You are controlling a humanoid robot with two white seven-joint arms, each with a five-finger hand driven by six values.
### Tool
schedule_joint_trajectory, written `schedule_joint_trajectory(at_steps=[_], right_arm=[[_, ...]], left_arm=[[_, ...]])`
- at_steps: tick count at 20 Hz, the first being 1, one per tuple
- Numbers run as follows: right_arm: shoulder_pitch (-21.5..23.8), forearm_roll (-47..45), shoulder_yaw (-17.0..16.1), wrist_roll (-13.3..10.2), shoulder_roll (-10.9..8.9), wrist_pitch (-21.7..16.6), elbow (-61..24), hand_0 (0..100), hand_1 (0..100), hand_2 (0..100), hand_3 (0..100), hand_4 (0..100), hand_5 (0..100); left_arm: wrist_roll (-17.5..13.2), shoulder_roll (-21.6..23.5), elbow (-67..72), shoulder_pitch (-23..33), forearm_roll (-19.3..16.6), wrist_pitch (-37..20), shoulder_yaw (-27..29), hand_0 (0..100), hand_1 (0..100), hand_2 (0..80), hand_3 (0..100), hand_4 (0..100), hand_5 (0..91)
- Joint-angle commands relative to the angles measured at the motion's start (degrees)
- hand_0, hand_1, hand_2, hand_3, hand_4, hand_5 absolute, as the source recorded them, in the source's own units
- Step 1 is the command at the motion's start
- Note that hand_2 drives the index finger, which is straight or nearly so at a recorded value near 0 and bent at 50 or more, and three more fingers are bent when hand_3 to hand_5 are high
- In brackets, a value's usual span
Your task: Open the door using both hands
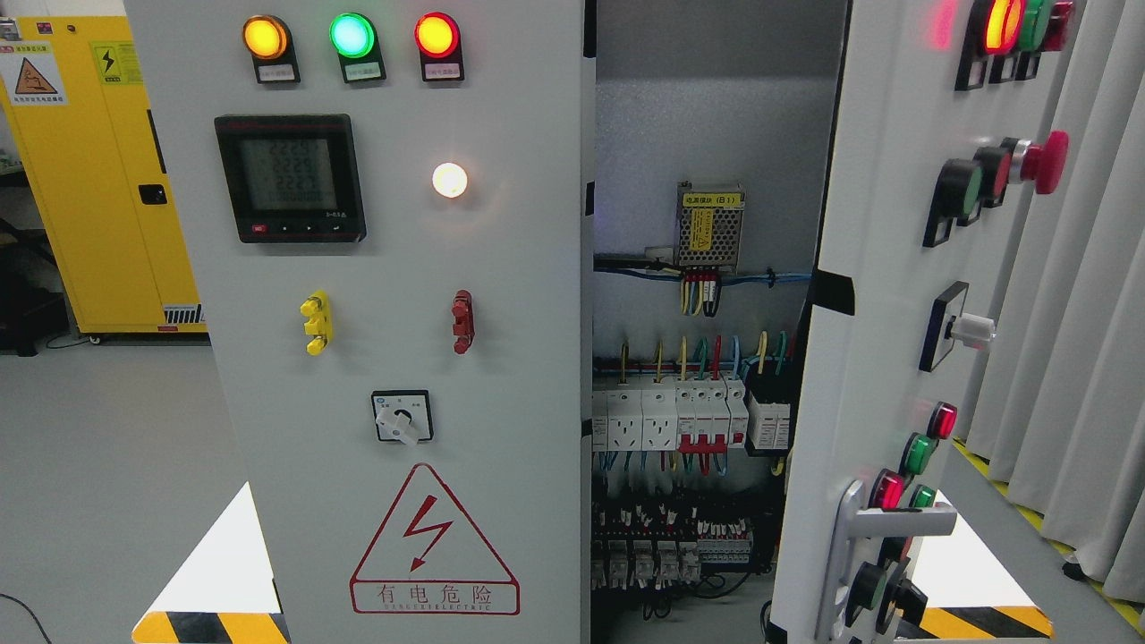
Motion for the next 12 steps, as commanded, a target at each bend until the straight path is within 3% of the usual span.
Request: schedule_joint_trajectory(at_steps=[1, 12], right_arm=[[0.0, 0.18, -0.61, 0.0, 0.04, 0.0, 0.0, 22, 8, 0, 0, 0, 0], [0.0, 0.18, -0.61, 0.0, 0.04, 0.0, 0.0, 21, 8, 0, 0, 0, 0]], left_arm=[[0.05, 0.26, 0.7, 0.02, -0.12, -0.84, -0.14, 0, 0, 0.0, 0, 0, 0.0], [-0.04, 2.81, -2.88, -0.07, 0.23, -6.53, -2.52, 0, 0, 0.0, 0, 0, 0.0]])
